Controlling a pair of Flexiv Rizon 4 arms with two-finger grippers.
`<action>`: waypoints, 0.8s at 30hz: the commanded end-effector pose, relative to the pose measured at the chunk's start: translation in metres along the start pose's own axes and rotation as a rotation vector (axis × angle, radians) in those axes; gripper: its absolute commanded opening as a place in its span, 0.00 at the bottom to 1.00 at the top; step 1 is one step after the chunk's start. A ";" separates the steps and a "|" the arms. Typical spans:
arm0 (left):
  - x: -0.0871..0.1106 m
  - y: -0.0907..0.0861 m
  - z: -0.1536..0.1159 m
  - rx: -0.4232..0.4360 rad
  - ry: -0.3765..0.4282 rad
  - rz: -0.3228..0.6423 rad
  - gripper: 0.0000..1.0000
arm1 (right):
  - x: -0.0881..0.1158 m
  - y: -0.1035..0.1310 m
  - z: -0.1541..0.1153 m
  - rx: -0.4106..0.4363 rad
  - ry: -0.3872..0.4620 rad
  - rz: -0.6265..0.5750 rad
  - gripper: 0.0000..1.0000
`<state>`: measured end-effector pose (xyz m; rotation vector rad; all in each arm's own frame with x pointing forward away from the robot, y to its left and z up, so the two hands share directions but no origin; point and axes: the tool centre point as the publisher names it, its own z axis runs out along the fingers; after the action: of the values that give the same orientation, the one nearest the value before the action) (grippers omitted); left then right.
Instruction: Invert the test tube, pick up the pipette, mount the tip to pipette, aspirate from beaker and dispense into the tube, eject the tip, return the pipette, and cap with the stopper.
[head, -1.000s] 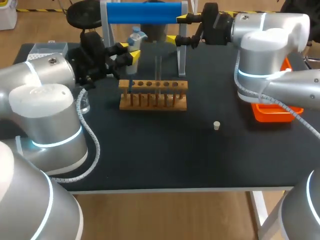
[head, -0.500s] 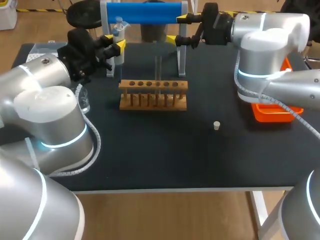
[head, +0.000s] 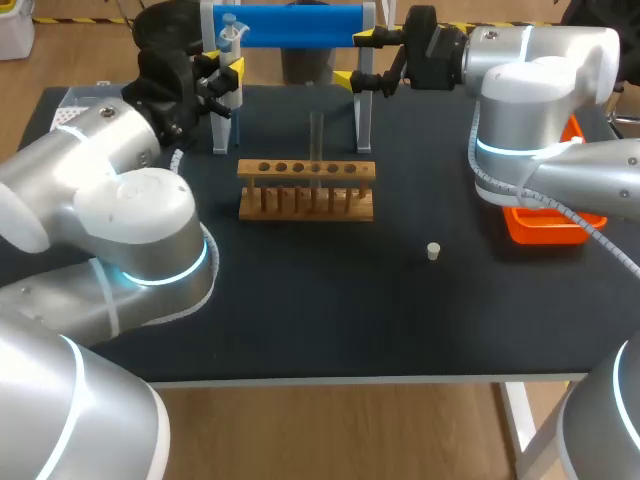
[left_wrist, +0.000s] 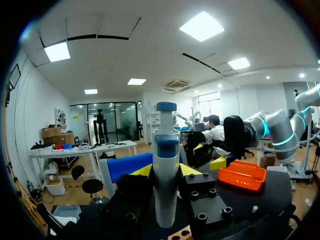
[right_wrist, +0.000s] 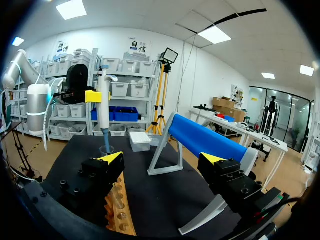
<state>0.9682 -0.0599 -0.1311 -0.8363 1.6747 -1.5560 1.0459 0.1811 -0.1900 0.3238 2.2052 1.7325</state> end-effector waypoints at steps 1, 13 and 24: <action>-0.001 -0.007 0.024 -0.033 -0.125 -0.007 0.00 | 0.000 0.000 -0.001 0.001 0.001 0.000 1.00; -0.018 -0.006 0.050 -0.098 -0.225 -0.050 0.00 | 0.000 0.000 -0.001 0.001 0.001 0.000 1.00; -0.036 0.000 0.070 -0.167 -0.304 -0.082 0.00 | 0.000 0.000 -0.001 0.001 0.001 0.000 1.00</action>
<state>1.0394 -0.0620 -0.1365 -1.0778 1.5943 -1.4126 1.0459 0.1811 -0.1900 0.3238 2.2051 1.7325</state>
